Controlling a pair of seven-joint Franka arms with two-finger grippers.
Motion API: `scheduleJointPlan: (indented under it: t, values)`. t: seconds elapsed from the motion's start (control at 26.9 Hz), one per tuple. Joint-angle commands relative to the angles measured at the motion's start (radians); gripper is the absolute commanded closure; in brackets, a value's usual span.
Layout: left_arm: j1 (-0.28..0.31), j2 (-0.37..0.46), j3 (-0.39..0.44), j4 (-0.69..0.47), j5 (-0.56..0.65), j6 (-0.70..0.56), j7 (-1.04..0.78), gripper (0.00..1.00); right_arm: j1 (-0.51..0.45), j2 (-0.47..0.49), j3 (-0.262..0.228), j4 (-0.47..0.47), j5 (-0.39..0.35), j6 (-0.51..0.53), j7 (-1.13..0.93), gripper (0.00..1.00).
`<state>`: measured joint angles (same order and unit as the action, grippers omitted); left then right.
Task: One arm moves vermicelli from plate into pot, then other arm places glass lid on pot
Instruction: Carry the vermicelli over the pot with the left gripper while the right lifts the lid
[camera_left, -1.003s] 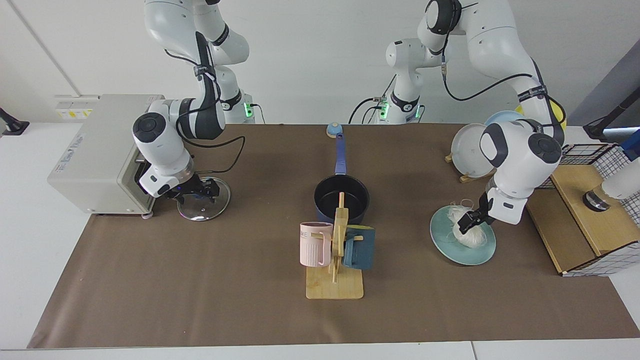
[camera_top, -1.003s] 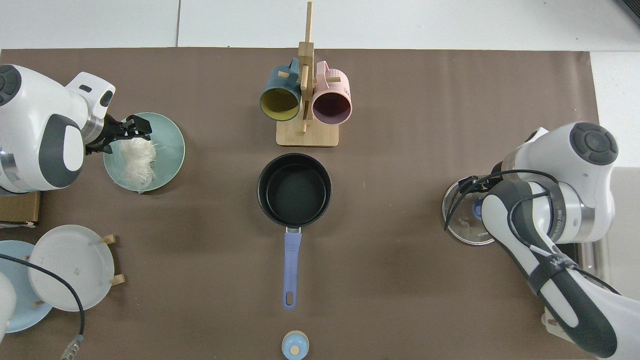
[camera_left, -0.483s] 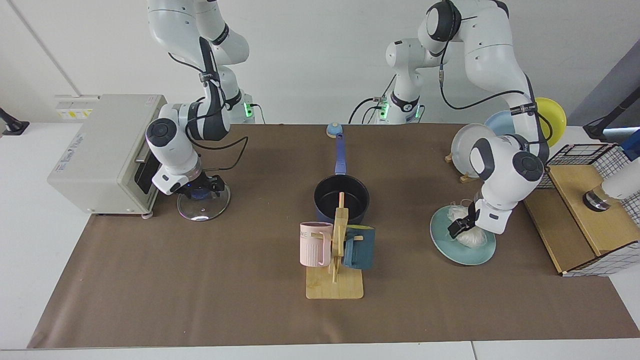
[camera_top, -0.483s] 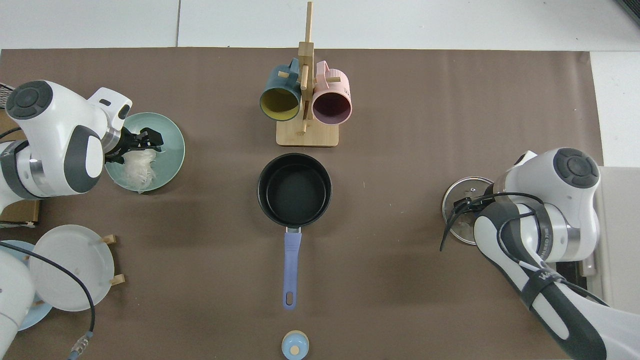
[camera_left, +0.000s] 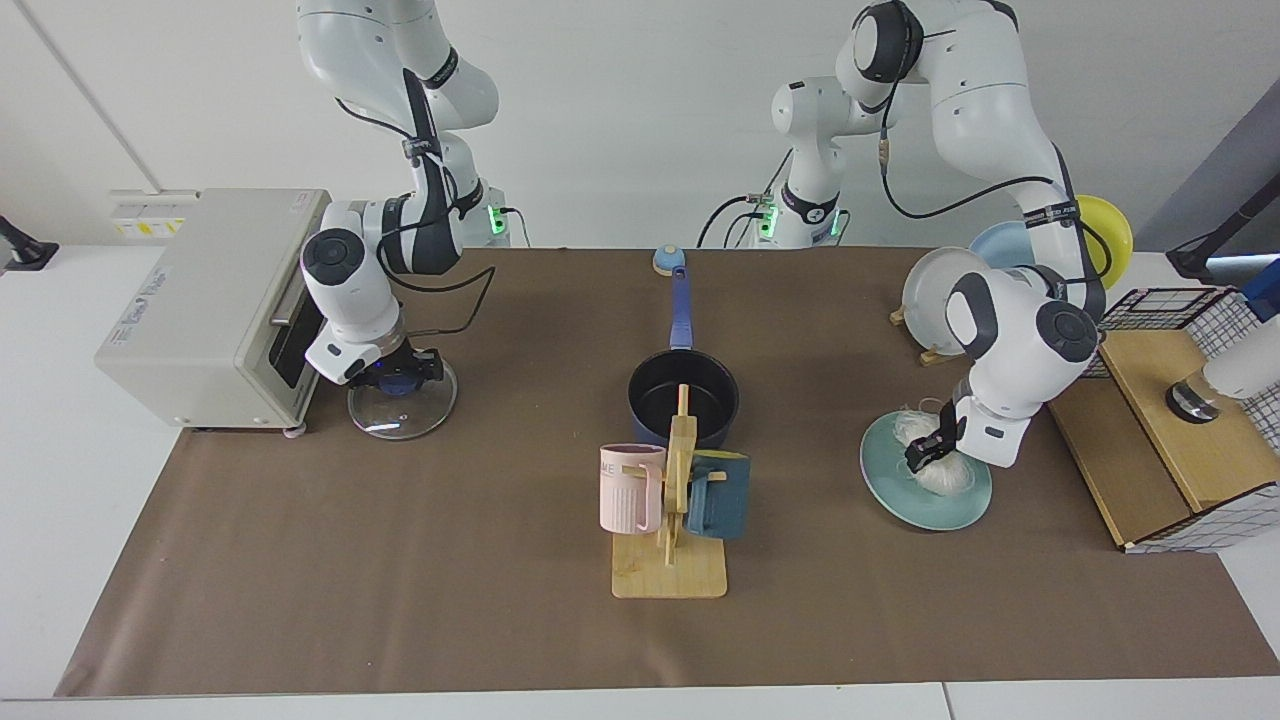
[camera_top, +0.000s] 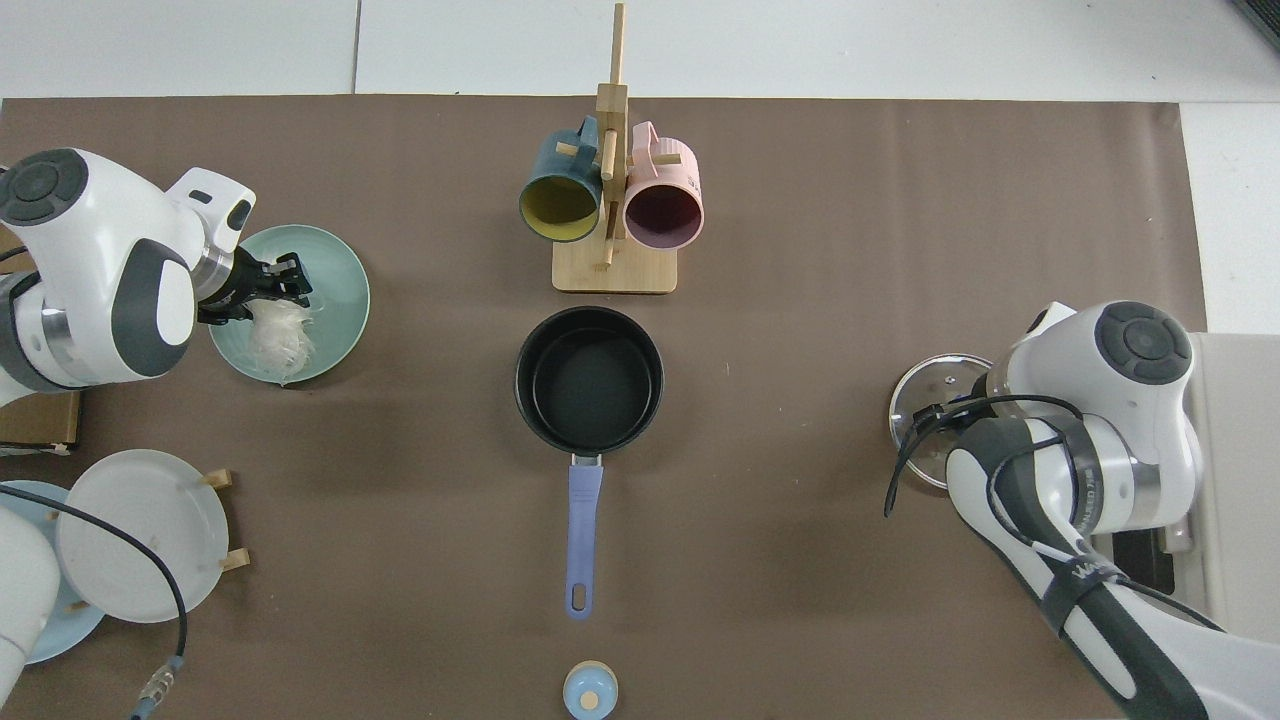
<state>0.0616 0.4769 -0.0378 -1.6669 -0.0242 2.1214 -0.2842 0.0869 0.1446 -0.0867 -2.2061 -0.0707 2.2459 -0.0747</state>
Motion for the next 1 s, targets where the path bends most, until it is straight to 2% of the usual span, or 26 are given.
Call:
scheduleJointPlan:
  t: [0.0,0.11,0.22,0.48,0.67,0.82,0.97]
  values:
    - [0.0,-0.008,-0.005,0.059,-0.006,-0.061,-0.101,1.0,0.014,-0.019,0.001,0.015,-0.014,-0.012,-0.014,0.94]
    - [-0.003,-0.024,-0.01,0.084,-0.003,-0.109,-0.113,1.0,0.014,-0.019,0.002,0.09,-0.014,-0.103,-0.017,0.95]
    - [-0.009,-0.078,-0.022,0.093,-0.013,-0.156,-0.133,1.0,0.014,-0.022,0.005,0.164,-0.012,-0.187,-0.02,0.95]
    - [-0.009,-0.201,-0.115,0.081,-0.017,-0.258,-0.256,1.0,0.013,-0.069,0.012,0.262,-0.008,-0.295,-0.027,0.95]
    - [-0.011,-0.245,-0.189,0.078,-0.017,-0.314,-0.372,1.0,0.011,-0.109,0.013,0.287,0.002,-0.328,-0.03,0.95]
    - [-0.013,-0.253,-0.289,0.069,-0.017,-0.298,-0.495,1.0,0.011,-0.148,0.01,0.29,0.006,-0.348,-0.051,0.95]
    - [-0.013,-0.268,-0.37,0.038,-0.017,-0.281,-0.512,1.0,0.01,-0.187,0.001,0.29,0.008,-0.371,-0.068,0.95]
